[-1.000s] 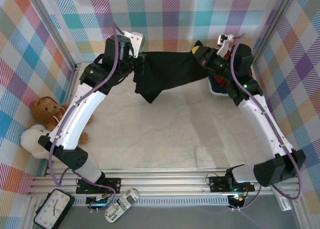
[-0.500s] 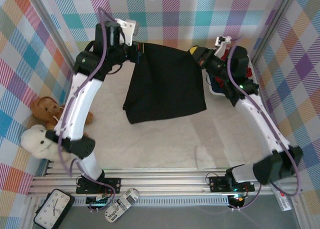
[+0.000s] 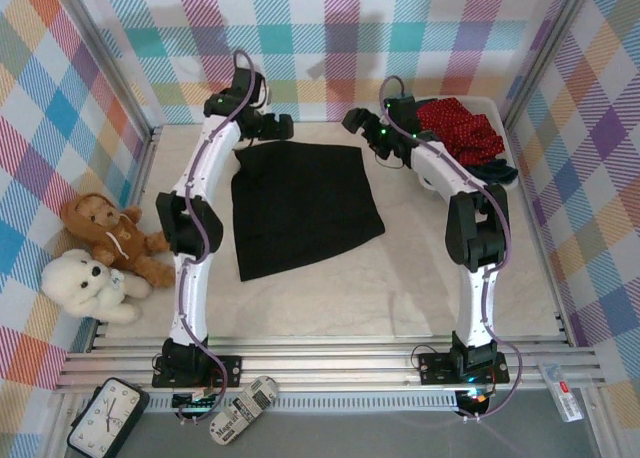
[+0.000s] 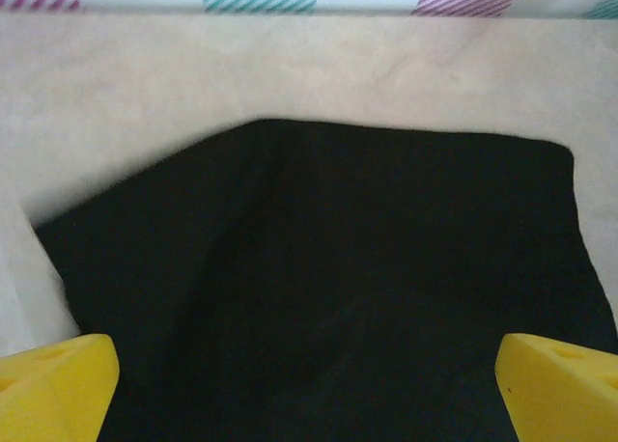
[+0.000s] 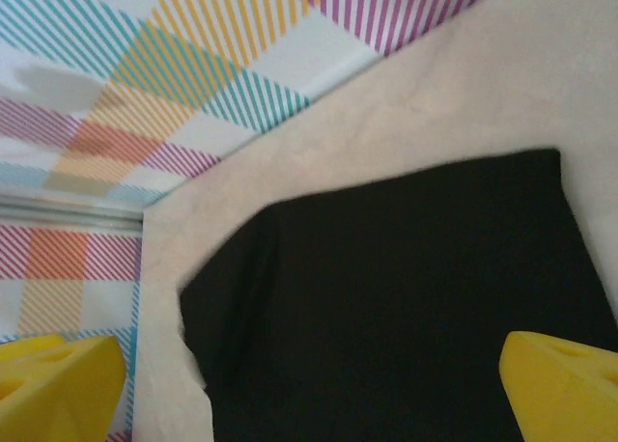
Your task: Fold and stack the skirts
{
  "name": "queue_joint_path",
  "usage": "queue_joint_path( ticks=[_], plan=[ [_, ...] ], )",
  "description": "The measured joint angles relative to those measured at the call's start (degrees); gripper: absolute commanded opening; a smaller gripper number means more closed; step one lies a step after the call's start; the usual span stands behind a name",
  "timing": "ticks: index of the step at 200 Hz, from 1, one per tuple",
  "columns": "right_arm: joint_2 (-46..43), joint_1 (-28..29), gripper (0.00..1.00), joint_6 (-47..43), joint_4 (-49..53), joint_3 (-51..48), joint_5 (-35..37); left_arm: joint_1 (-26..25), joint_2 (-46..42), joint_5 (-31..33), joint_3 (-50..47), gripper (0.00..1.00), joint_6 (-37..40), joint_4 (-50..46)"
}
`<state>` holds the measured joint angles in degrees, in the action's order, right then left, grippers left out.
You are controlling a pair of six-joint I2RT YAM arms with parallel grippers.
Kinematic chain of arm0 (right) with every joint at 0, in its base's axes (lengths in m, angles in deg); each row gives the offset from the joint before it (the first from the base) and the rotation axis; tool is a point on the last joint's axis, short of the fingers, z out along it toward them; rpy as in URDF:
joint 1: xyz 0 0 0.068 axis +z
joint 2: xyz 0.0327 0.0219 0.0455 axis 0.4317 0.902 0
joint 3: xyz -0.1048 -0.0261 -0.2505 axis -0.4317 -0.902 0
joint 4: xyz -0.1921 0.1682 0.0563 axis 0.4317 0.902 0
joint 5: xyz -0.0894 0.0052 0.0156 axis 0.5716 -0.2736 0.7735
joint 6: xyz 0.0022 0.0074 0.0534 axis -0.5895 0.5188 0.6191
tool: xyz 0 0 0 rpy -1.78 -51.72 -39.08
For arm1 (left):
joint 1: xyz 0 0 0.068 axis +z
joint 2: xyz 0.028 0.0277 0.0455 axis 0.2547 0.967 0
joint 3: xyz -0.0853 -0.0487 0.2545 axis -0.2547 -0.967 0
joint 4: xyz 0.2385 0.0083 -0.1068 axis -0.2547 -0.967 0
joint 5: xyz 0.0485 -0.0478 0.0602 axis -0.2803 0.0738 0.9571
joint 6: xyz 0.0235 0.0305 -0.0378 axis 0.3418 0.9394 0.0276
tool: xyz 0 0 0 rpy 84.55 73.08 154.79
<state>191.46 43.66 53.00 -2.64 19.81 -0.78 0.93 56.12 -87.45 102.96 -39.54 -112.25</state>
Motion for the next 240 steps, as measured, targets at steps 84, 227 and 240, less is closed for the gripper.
queue_joint_path(
  ticks=[84,227,240],
  plan=[
    [-2.25,10.47,0.99,0.04,2.78,-15.87,1.79,-0.02,-2.01,-0.9,-13.0,1.0,-10.78,4.81],
    [-16.96,9.88,0.99,10.43,-4.46,-42.86,6.01,-2.78,13.03,0.42,-10.71,1.0,-22.18,12.26],
    [-18.78,9.62,0.99,12.59,-5.57,-45.2,6.75,-3.76,16.37,-0.22,-4.44,1.0,-22.16,11.19]
  ],
)
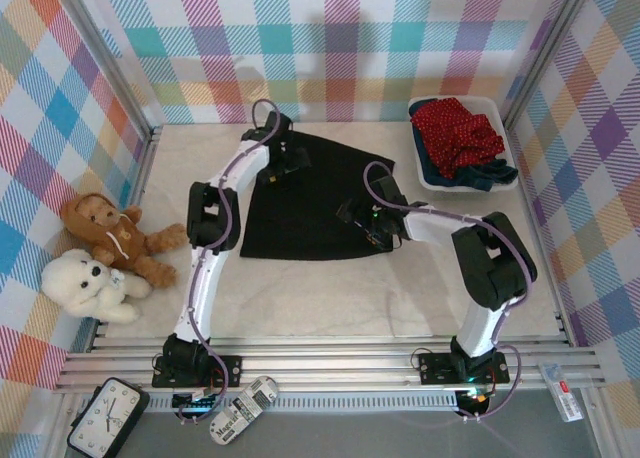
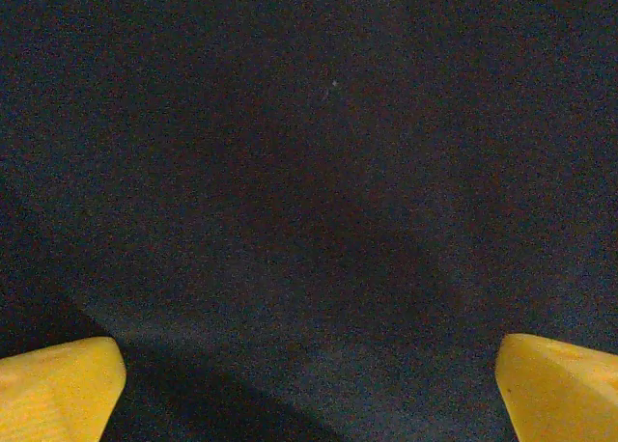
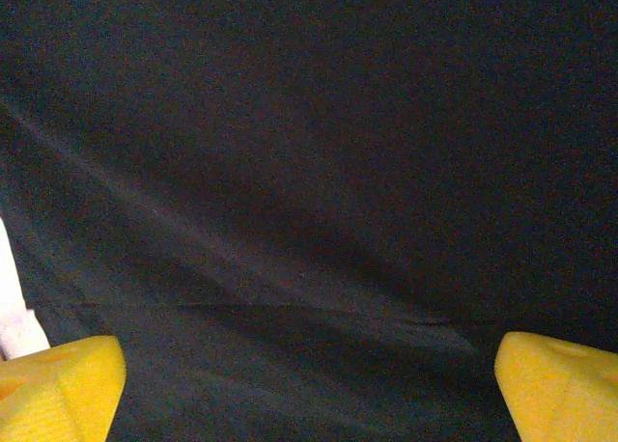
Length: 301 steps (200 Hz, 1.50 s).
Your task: Fold and stack the skirts
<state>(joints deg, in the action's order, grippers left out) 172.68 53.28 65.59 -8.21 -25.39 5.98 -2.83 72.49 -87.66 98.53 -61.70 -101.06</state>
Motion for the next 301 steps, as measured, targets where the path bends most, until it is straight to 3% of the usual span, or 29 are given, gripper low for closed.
queue_joint_path(
  ticks=[32,52,128,155,183,211,243,301],
  plan=[
    [-3.08,-1.11,0.99,2.34,0.35,-2.62,1.6,-1.42,1.46,-0.24,3.69,1.0,0.02,-2.91],
    [-5.92,-1.49,0.99,2.45,2.34,-3.34,2.69,-1.05,-3.19,0.79,-3.5,1.0,0.2,-2.43],
    [-21.35,-3.8,1.0,0.83,11.17,-10.88,8.96,0.83,-50.45,13.2,-49.13,1.0,-2.64,5.42],
    [-22.64,-4.74,0.85,-1.86,12.98,-14.97,8.46,2.97,-59.06,14.67,-62.71,1.0,-5.88,6.64],
    [-22.8,-4.74,0.6,-3.96,13.38,-17.25,5.75,5.16,-64.61,14.14,-75.36,1.0,-10.08,6.73],
    [-21.79,-4.74,0.46,-3.91,11.37,-17.46,4.0,5.73,-69.83,11.06,-82.36,1.0,-14.29,8.17],
    [-18.12,-4.74,0.43,-3.5,8.94,-17.44,3.87,5.73,-70.44,7.82,-84.06,1.0,-16.2,10.1],
    [-17.14,-4.74,0.37,-1.11,5.77,-17.46,5.95,5.73,-66.53,1.75,-84.37,0.72,-17.18,14.47]
  ],
)
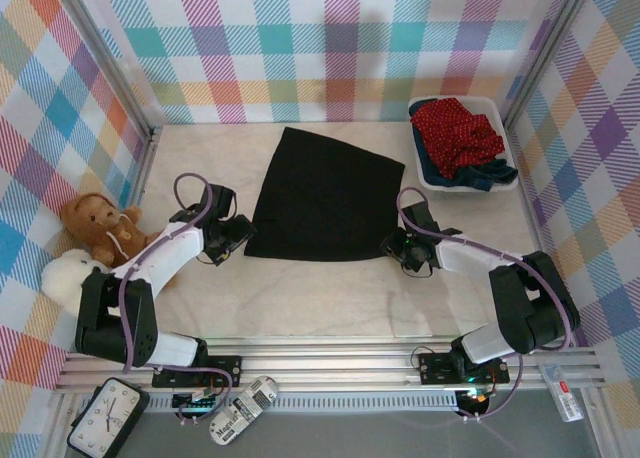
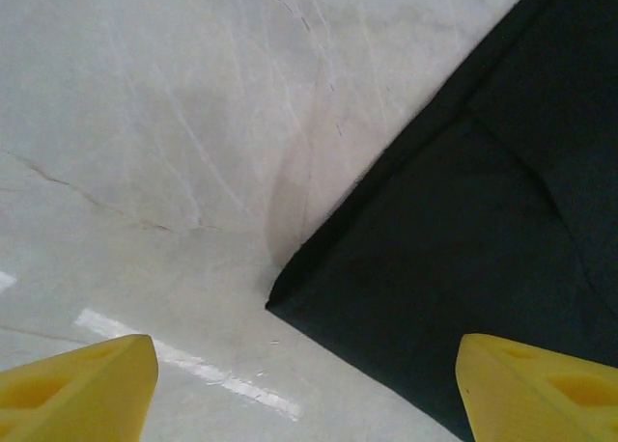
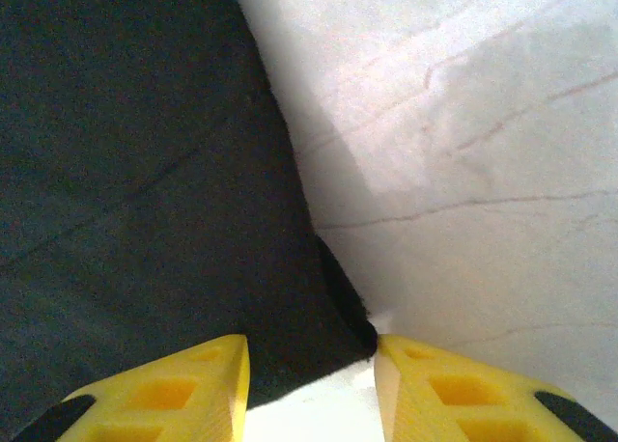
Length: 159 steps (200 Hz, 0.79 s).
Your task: Fold and stack the skirts
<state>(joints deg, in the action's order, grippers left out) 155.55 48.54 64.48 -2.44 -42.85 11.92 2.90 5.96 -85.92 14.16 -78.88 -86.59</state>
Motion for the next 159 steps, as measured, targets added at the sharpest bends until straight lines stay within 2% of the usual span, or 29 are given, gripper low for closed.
queue_joint_path(
  ticks=[25,60,119,142,159],
  plan=[
    [1.09,0.0,0.35,0.72,-2.8,0.0,-0.11,0.0,3.23,-2.93,0.0,0.58,-0.81,2.58],
    [3.04,0.0,0.33,1.92,-4.42,-0.04,-0.33,0.0,7.61,-6.45,-0.35,0.47,-2.73,5.68],
    [3.04,-0.02,0.32,2.8,-5.73,-0.98,-0.68,0.0,9.27,-7.13,-2.67,0.47,-6.01,7.34],
    [3.04,-0.02,0.32,3.17,-5.95,-1.07,-0.68,-0.07,9.38,-6.67,-2.73,0.54,-7.1,7.5],
    [3.04,-0.02,0.32,3.21,-6.01,-1.09,-0.68,-0.13,8.37,-6.23,-3.85,0.54,-7.91,8.68]
  ],
)
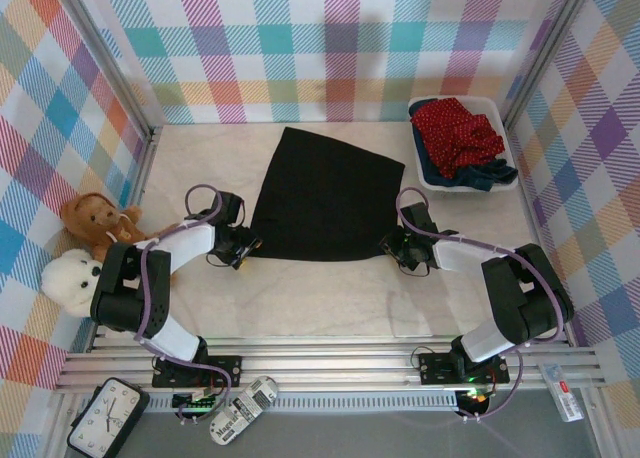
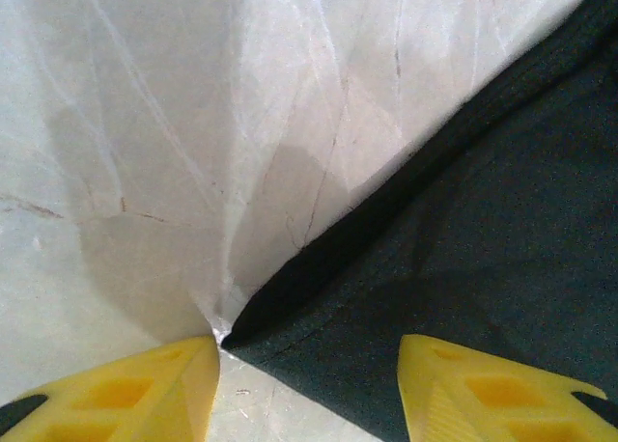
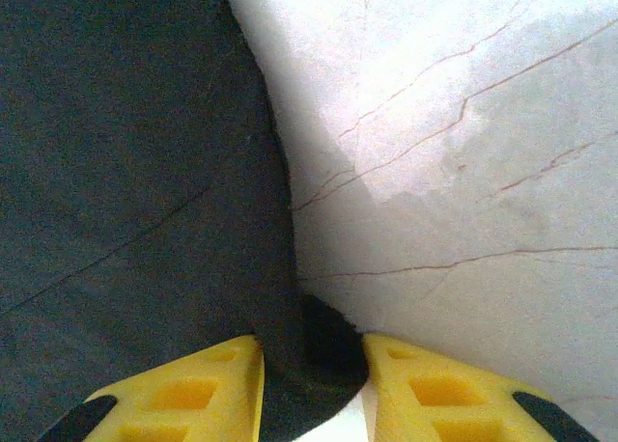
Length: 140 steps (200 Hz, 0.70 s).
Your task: Fold and stack the skirts
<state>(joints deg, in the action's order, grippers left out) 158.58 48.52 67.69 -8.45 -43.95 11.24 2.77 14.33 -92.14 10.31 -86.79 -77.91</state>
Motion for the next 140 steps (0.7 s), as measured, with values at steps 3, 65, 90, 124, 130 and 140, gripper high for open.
queue_joint_path(
  ticks=[3,65,90,124,130,140],
  plan=[
    [0.0,0.0,0.31,0.0,-0.09,-0.04,0.0,0.0,-0.2,0.13,-0.22,0.53,-0.02,0.11],
    [0.0,-0.04,0.13,-0.09,-2.56,-1.46,-0.48,-1.07,0.52,2.29,-0.46,0.25,-1.11,-0.55],
    [-0.17,-0.04,0.04,-0.42,-4.35,-2.29,-1.11,-2.38,2.29,4.83,2.08,0.0,-0.24,-3.96],
    [-2.4,-0.04,0.0,-2.25,-4.66,-3.48,-1.6,-4.35,4.44,5.62,3.19,0.0,-0.09,3.37],
    [-2.97,-0.04,0.0,-2.71,-4.63,-3.89,-1.79,-4.66,4.04,6.08,2.75,0.0,-0.24,3.82],
    [-4.07,-0.04,0.0,-3.69,-4.46,-4.52,-2.47,-5.27,2.34,7.21,1.16,0.0,-0.81,4.31]
  ],
)
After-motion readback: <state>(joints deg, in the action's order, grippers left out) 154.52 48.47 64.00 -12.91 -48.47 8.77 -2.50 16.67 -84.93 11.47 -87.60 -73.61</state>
